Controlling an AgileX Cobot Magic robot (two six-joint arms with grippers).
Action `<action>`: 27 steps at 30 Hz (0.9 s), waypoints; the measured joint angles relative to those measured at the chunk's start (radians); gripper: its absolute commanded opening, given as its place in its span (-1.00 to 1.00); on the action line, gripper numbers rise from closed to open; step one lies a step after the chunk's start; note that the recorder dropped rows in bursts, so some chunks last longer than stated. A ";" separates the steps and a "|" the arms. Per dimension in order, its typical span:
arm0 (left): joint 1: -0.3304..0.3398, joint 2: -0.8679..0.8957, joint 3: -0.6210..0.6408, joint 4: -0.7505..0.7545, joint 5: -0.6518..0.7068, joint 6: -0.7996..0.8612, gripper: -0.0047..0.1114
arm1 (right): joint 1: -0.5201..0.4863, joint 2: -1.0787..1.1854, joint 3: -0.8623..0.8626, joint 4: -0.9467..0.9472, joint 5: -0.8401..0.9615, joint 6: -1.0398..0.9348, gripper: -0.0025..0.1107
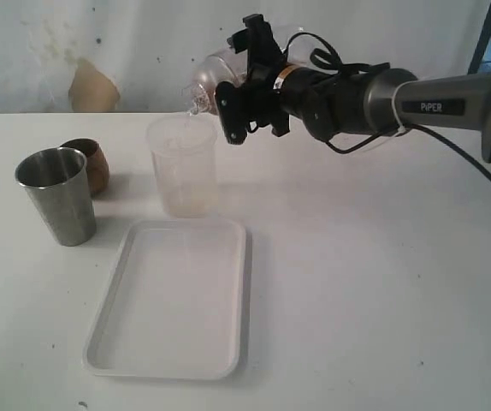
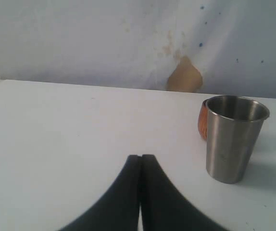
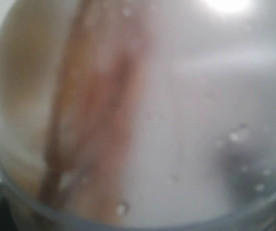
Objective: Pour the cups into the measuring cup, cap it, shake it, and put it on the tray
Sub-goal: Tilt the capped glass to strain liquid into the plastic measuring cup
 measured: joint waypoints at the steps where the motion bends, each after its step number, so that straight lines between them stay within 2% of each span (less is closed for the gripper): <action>1: 0.000 0.000 0.000 0.000 0.000 0.000 -0.92 | 0.000 0.000 0.000 0.000 -0.002 -0.005 -0.96; 27: 0.000 0.000 0.000 0.000 0.000 0.000 -0.92 | 0.000 0.000 0.000 0.000 -0.022 -0.096 -0.96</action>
